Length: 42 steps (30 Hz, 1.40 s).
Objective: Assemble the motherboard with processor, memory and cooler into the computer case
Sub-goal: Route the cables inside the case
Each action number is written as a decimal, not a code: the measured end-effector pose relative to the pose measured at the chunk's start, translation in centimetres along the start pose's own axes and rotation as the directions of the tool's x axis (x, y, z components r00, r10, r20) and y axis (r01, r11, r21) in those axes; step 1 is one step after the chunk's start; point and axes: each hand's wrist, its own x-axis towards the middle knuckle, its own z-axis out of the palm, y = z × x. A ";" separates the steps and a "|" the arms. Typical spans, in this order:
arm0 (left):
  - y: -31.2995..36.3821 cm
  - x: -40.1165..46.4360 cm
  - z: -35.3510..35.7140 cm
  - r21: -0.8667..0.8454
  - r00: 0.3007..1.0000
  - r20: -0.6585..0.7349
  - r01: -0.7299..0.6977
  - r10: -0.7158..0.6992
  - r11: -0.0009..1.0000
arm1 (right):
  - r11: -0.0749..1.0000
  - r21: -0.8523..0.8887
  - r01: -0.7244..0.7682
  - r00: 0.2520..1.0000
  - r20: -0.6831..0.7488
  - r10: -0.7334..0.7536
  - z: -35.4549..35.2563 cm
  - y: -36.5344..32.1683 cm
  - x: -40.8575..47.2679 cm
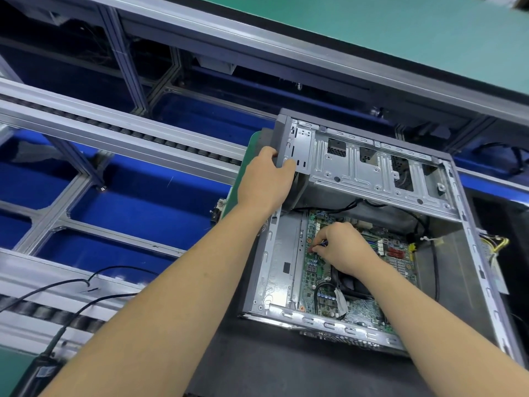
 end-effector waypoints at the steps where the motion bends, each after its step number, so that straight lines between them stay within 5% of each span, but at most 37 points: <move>1: 0.0 0.0 0.0 0.000 1.000 0.000 0.000 0.000 1.000 | 1.000 -0.008 0.009 1.000 -0.004 -0.009 0.0 -0.1 0.0; 42: -0.1 0.1 0.0 0.005 1.000 -0.008 -0.006 0.006 1.000 | 0.998 -0.031 0.045 0.998 -0.049 -0.047 0.2 -0.4 -0.4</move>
